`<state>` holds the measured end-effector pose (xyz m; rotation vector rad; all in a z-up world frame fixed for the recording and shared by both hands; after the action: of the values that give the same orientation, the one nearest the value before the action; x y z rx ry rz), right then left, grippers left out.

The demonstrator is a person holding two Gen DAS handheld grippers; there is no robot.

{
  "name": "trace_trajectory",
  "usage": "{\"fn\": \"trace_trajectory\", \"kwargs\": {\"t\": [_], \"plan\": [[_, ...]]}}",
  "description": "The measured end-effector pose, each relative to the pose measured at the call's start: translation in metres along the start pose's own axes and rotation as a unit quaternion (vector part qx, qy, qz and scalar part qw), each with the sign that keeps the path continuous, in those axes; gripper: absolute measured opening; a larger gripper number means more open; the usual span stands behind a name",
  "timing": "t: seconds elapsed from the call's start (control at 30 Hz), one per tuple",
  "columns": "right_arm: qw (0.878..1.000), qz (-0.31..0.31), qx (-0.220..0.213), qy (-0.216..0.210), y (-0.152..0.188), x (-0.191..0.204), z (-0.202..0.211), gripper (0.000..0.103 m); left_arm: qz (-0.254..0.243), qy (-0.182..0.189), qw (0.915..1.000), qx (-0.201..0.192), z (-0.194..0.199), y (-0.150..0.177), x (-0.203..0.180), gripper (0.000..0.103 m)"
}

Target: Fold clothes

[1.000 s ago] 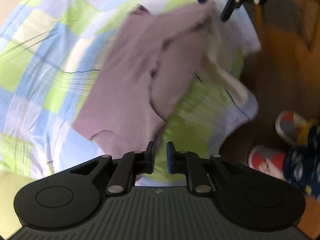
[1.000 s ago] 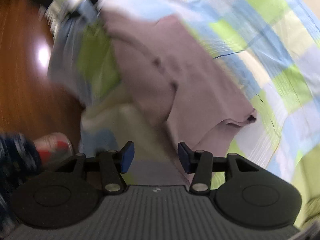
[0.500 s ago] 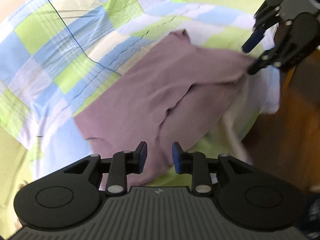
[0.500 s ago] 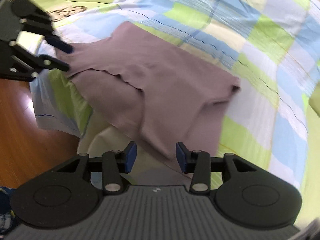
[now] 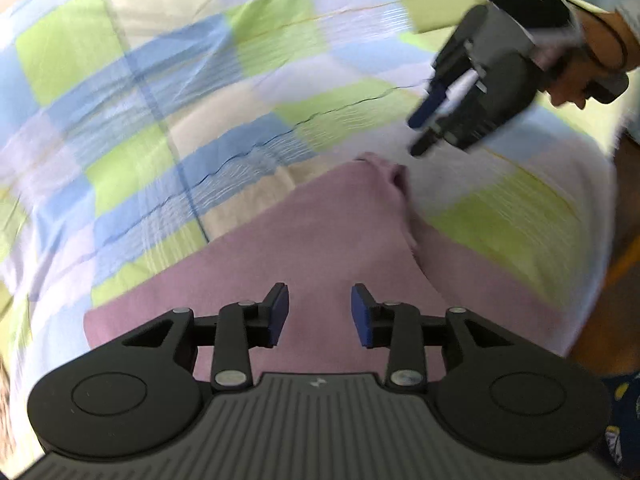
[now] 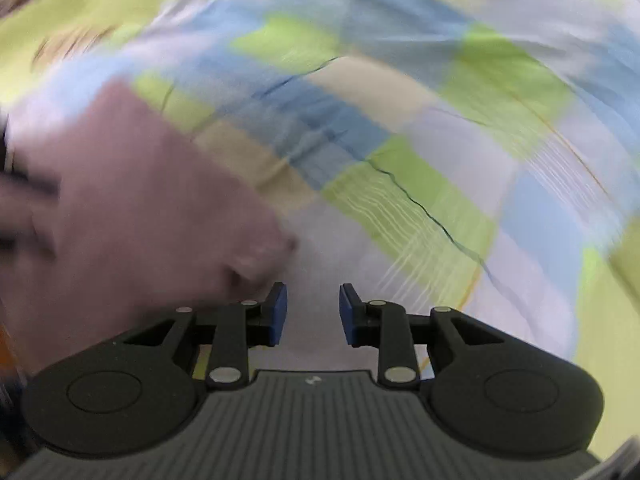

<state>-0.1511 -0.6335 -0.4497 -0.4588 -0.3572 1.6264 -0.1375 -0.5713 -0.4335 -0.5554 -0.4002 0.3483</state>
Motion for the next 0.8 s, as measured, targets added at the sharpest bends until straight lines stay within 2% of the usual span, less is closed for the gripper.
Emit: {"fn": "trace_trajectory", "kwargs": {"t": [0.07,0.13,0.23,0.37,0.4,0.43,0.47,0.57,0.67,0.8], "plan": [[0.994,0.100,-0.011,-0.051,-0.004,-0.003,-0.013,0.025,0.037,-0.028,0.9985,0.029,-0.008,-0.005,-0.004,0.042],[0.979,0.182,-0.023,-0.092,-0.009,-0.004,-0.023,0.025,0.059,-0.046,0.9959,0.050,-0.010,-0.006,-0.007,0.043],[0.954,0.264,-0.043,-0.138,-0.016,-0.006,-0.031,0.025,0.097,-0.067,0.9897,0.080,-0.012,-0.008,-0.013,0.046],[0.922,0.326,-0.075,-0.193,-0.024,-0.005,-0.032,0.025,0.108,-0.088,0.9845,0.106,-0.018,-0.009,-0.029,0.047],[0.914,0.340,-0.083,-0.203,-0.024,-0.003,-0.031,0.023,0.108,-0.091,0.9839,0.109,-0.019,-0.009,-0.031,0.047],[0.910,0.348,-0.085,-0.209,-0.025,-0.002,-0.031,0.009,0.108,-0.093,0.9834,0.112,-0.020,-0.010,-0.033,0.047],[0.904,0.357,-0.080,-0.221,-0.025,0.000,-0.031,0.000,0.109,-0.095,0.9828,0.115,-0.021,-0.010,-0.035,0.047],[0.907,0.350,-0.074,-0.225,-0.025,-0.006,-0.025,0.001,0.119,-0.101,0.9803,0.121,-0.022,-0.009,-0.041,0.048],[0.933,0.286,-0.060,-0.208,-0.020,-0.023,-0.025,0.001,0.130,-0.102,0.9783,0.126,-0.021,-0.007,-0.047,0.048],[0.947,0.265,-0.013,-0.183,0.005,-0.027,-0.037,0.002,0.137,-0.102,0.9769,0.129,-0.009,-0.002,-0.061,0.049]]}}
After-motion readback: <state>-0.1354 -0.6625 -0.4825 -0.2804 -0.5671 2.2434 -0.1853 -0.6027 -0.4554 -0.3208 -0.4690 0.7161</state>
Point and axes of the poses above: each gripper's, at about its wrist camera, not at the fingertips, and z roughly against the way its jaws point, x to its left, y to its underside, the point moved 7 cm from there along -z, roughly the way its jaws point, and after that the axes turned 7 degrees about -y, right-handed, at the moved point
